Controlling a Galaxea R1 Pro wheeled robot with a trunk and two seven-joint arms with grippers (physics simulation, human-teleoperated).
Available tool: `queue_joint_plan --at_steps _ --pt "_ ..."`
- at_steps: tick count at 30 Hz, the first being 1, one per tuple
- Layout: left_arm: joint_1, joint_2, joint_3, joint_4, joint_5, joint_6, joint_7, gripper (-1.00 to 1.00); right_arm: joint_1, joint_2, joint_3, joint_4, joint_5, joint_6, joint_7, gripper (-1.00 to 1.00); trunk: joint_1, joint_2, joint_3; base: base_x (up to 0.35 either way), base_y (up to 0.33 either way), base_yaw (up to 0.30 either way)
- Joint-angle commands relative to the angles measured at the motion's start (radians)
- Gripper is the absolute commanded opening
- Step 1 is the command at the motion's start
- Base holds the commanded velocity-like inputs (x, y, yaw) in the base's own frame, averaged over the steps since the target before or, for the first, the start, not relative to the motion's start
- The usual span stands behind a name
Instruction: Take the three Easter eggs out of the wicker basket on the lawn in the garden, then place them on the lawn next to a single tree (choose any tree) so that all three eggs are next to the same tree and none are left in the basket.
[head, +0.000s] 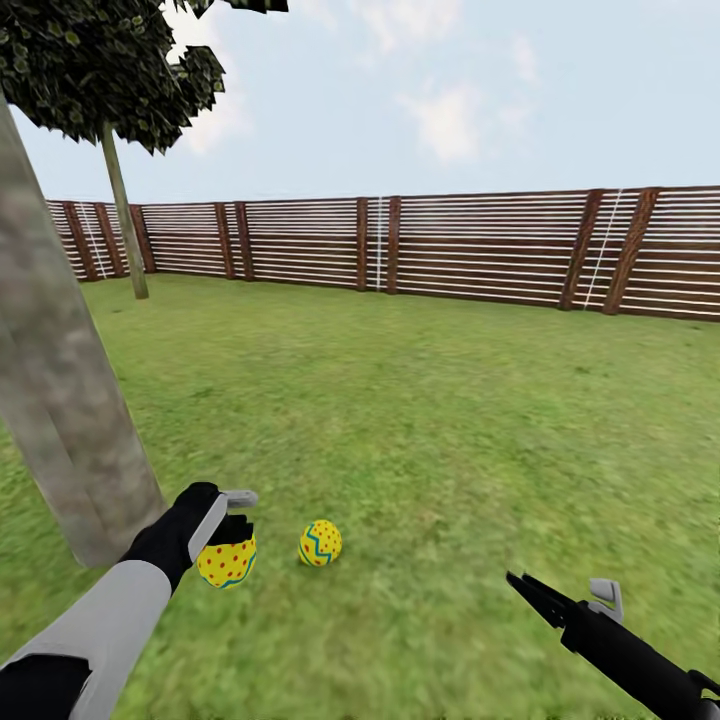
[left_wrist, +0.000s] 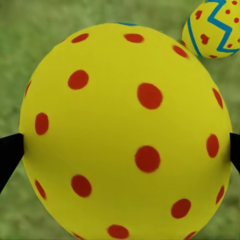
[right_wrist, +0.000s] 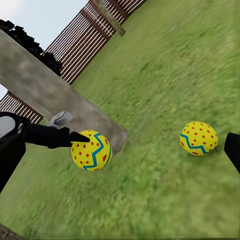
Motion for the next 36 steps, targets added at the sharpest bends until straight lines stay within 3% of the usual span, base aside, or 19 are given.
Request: queue_joint_plan --at_steps 1,36 --pt "-0.001 0.001 -0.007 -0.001 0.010 0.003 0.008 -1.00 -0.001 0.000 -0.001 0.000 -0.004 0.007 0.001 1.00 0.000 -0.001 -0.005 0.000 0.000 0.000" --pt "0.001 0.001 -0.008 -0.001 0.008 -0.026 0.007 -1.00 -0.001 0.001 0.008 0.000 -0.003 0.007 0.000 1.00 0.016 -0.009 -0.140 0.000 0.000 0.000"
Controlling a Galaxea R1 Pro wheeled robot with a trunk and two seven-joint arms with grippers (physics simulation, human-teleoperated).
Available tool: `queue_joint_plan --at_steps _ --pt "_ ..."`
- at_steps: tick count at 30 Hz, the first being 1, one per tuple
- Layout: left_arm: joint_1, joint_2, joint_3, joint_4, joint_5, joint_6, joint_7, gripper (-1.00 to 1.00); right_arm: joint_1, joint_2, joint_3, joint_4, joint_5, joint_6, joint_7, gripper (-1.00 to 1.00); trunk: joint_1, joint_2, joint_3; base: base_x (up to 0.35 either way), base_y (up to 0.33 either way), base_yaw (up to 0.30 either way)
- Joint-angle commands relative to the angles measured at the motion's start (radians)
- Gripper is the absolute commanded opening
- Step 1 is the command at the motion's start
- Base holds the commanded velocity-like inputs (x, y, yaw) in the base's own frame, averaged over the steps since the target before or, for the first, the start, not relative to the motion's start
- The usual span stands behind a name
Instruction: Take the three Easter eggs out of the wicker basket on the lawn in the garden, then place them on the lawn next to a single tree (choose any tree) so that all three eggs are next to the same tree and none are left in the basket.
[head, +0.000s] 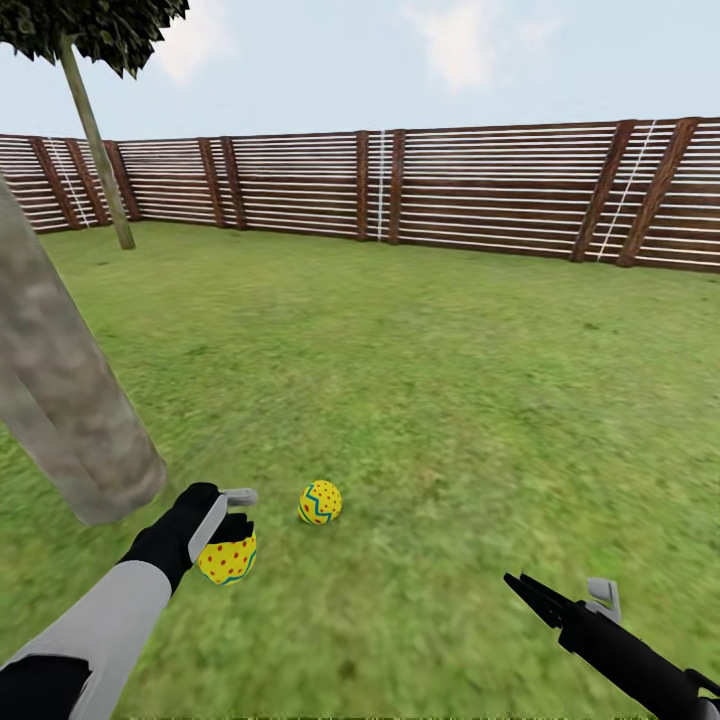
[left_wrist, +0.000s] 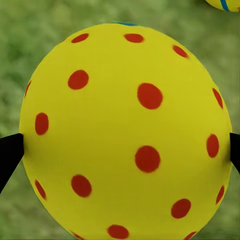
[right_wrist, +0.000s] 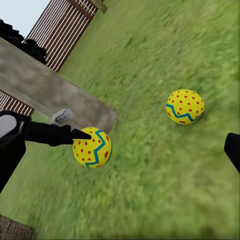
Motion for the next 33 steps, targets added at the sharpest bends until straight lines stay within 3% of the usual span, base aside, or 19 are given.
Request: queue_joint_plan --at_steps 1,13,20,33 --pt "0.000 0.001 -0.007 -0.001 0.010 0.003 0.008 -1.00 -0.001 0.000 -0.001 0.000 -0.004 0.007 0.001 1.00 0.000 -0.001 -0.005 0.000 0.000 0.000" --pt "0.000 0.000 -0.007 -0.001 0.010 0.003 0.008 -1.00 -0.001 0.000 -0.001 0.001 -0.003 0.007 0.000 1.00 0.006 -0.003 -0.051 0.000 0.000 0.000" --pt "0.000 0.000 -0.007 -0.001 0.011 0.003 0.008 -1.00 -0.001 0.000 -0.001 0.001 -0.003 0.007 0.000 1.00 0.006 -0.003 -0.051 0.019 0.011 0.000" --pt "0.000 0.000 -0.007 -0.001 0.010 0.003 0.009 -1.00 -0.001 0.000 -0.001 0.001 -0.003 0.007 0.001 1.00 0.006 -0.003 -0.051 0.264 0.043 0.000"
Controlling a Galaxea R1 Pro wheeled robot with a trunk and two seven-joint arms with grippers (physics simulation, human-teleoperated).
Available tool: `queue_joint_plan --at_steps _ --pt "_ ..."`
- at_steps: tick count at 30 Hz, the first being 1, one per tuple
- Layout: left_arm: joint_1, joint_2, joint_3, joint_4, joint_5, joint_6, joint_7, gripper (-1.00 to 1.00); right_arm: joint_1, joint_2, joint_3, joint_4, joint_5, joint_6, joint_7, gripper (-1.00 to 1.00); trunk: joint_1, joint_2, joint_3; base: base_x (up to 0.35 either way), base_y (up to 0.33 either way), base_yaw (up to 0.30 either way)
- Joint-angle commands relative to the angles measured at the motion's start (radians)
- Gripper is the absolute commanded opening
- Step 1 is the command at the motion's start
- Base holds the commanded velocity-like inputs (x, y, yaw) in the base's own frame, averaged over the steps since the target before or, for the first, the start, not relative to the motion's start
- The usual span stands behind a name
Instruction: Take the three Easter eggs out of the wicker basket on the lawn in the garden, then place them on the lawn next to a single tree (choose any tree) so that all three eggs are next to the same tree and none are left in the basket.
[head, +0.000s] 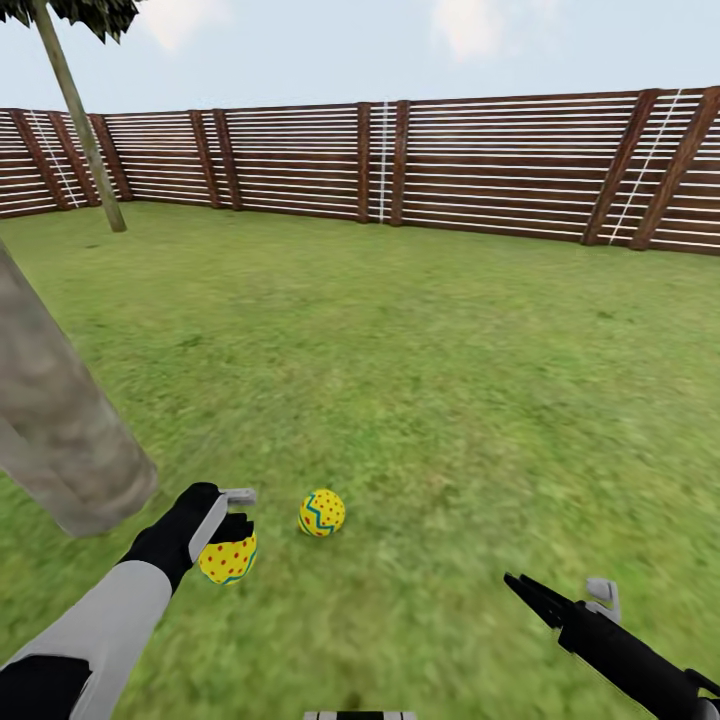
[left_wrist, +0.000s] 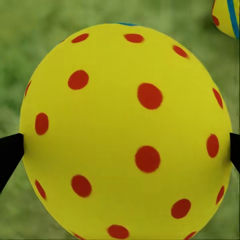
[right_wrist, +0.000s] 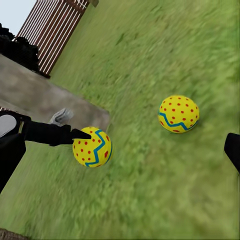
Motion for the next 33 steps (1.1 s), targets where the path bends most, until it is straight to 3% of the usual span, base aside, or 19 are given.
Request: queue_joint_plan --at_steps 1,10,21,33 --pt "0.000 0.002 -0.007 -0.001 0.010 0.003 0.008 -1.00 -0.001 0.000 -0.001 0.000 -0.004 0.007 0.001 1.00 0.000 0.000 -0.001 0.315 -0.109 0.000" --pt "0.000 0.003 -0.007 -0.001 0.010 0.003 0.008 -1.00 -0.001 0.000 0.000 0.000 -0.004 0.007 0.001 1.00 0.000 0.000 -0.001 0.290 -0.036 0.000" --pt "0.000 0.001 -0.006 -0.001 0.011 0.003 0.008 -1.00 -0.001 0.000 -0.001 0.000 -0.004 0.007 0.001 1.00 0.000 0.000 -0.001 0.056 0.026 0.000" --pt "0.000 0.001 -0.007 -0.001 0.011 -0.020 0.007 -1.00 -0.001 -0.002 -0.008 -0.001 -0.004 0.008 0.003 1.00 0.006 -0.003 -0.047 0.000 0.000 0.000"
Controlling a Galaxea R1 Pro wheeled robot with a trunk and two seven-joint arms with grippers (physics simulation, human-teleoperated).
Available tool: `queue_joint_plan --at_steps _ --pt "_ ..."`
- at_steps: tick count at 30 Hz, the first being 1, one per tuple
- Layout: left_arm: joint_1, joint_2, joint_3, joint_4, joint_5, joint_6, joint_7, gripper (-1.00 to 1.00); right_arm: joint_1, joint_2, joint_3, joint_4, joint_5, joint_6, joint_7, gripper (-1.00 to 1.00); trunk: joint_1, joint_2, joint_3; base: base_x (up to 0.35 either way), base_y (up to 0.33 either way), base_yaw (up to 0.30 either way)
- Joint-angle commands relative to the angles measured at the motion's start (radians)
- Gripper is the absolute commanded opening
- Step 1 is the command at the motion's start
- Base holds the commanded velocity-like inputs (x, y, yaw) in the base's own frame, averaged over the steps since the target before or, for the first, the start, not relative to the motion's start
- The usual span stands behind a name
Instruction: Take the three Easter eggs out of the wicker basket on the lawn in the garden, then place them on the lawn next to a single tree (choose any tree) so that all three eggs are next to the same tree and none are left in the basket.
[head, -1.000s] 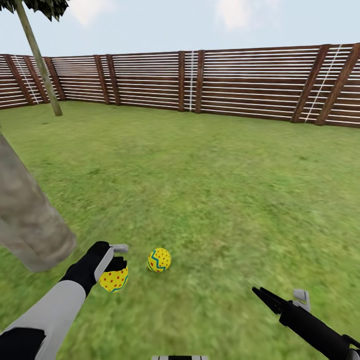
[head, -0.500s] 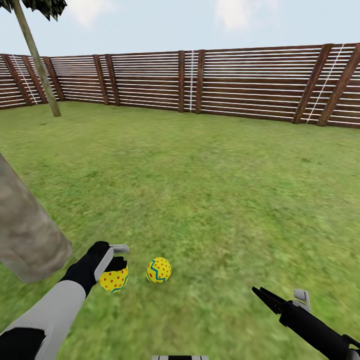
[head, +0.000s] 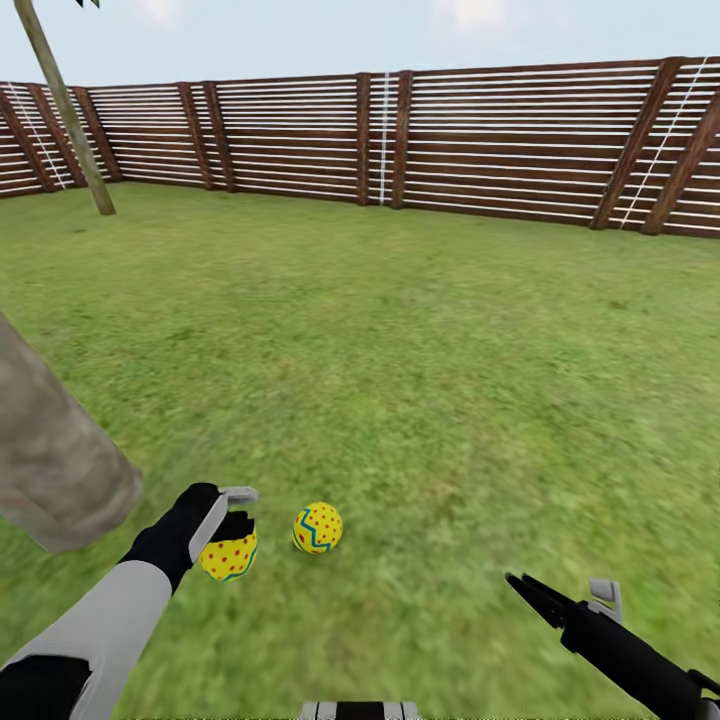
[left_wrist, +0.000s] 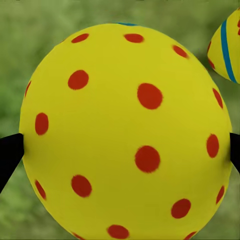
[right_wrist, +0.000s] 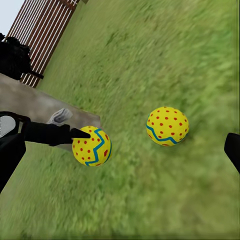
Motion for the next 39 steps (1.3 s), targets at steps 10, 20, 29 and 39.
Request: queue_joint_plan --at_steps 10,20,29,39 --pt "0.001 0.003 -0.008 -0.004 0.010 -0.005 0.007 -1.00 0.006 0.000 -0.030 -0.016 -0.020 0.013 0.027 1.00 0.004 -0.003 -0.040 0.000 0.000 0.000" --pt "0.004 0.003 -0.008 -0.016 0.010 -0.016 0.006 -1.00 0.006 -0.001 -0.034 -0.016 -0.019 0.016 0.029 1.00 0.009 -0.005 -0.078 0.000 0.000 0.000" --pt "0.004 0.003 -0.016 -0.016 0.010 -0.037 0.007 -1.00 0.006 -0.001 -0.033 -0.016 -0.018 0.016 0.029 1.00 0.013 -0.007 -0.113 0.000 0.000 0.000" --pt "0.004 0.003 -0.019 -0.018 0.010 -0.091 0.006 -1.00 0.006 -0.001 -0.033 -0.016 -0.018 0.017 0.029 1.00 0.017 -0.009 -0.152 0.000 0.000 0.000"
